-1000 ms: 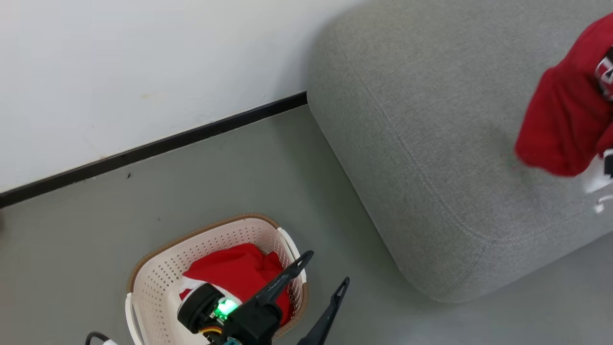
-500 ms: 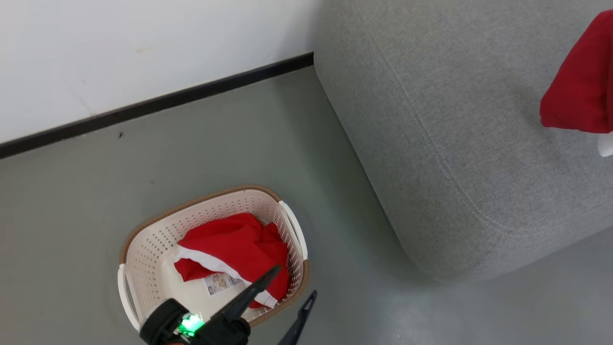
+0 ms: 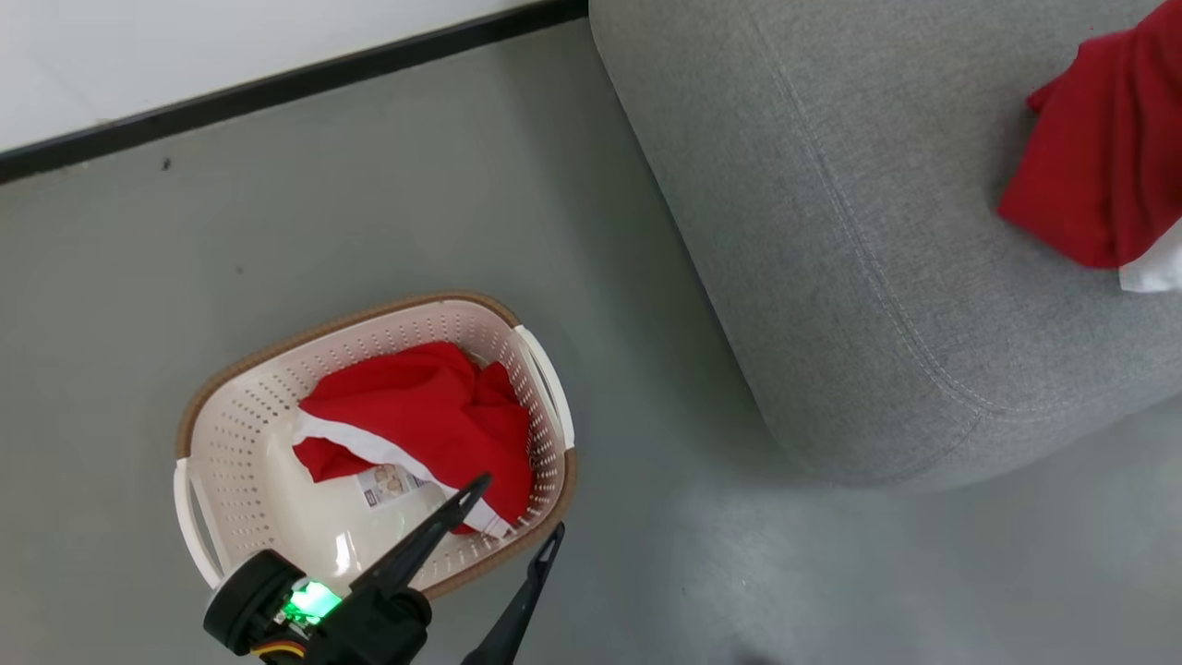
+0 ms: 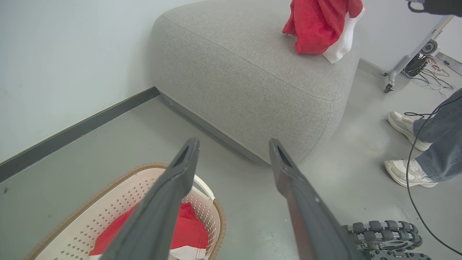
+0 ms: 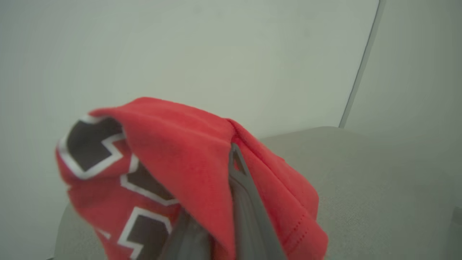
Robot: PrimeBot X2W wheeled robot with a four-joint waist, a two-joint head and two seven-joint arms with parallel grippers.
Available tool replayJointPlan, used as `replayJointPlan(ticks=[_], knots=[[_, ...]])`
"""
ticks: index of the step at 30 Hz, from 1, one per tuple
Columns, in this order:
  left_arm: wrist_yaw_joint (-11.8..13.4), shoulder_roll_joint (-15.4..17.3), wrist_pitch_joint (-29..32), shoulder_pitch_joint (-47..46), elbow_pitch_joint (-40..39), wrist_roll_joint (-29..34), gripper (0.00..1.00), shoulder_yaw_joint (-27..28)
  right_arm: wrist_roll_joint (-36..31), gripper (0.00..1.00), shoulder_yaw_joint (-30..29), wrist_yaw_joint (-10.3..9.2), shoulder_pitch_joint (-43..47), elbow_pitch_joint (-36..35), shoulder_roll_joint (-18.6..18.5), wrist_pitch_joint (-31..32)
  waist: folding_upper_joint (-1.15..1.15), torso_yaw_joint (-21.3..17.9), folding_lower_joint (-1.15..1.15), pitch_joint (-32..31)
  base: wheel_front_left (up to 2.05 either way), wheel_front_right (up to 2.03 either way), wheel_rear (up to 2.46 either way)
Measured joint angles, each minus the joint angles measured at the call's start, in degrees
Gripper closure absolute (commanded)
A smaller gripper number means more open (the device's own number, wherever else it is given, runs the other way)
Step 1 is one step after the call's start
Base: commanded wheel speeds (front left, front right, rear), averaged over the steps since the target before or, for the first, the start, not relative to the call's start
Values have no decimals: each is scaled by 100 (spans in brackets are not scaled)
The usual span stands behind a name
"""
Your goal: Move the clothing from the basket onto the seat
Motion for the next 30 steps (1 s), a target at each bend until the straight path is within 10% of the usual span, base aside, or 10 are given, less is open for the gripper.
replayJointPlan(ticks=[14, 22, 25, 30], knots=[[145, 201, 174, 5, -289, 16, 0, 266, -176, 97, 151, -208, 3, 692, 584, 1, 0, -253, 0, 565, 0, 0, 0], [145, 171, 225, -9, -275, 14, 0, 241, -298, 53, 167, -265, -16, 1069, 609, 1, 0, -351, 0, 558, 0, 0, 0], [144, 134, 225, -29, -256, 5, 0, 203, -367, 4, 179, -307, -9, 1093, 620, 1, 0, -351, -1, 506, 0, 0, 0], [144, 44, 223, -77, -204, -3, 0, 148, -445, 0, 222, -267, 23, 1152, 554, 1, 0, -326, -1, 418, 0, 0, 0]])
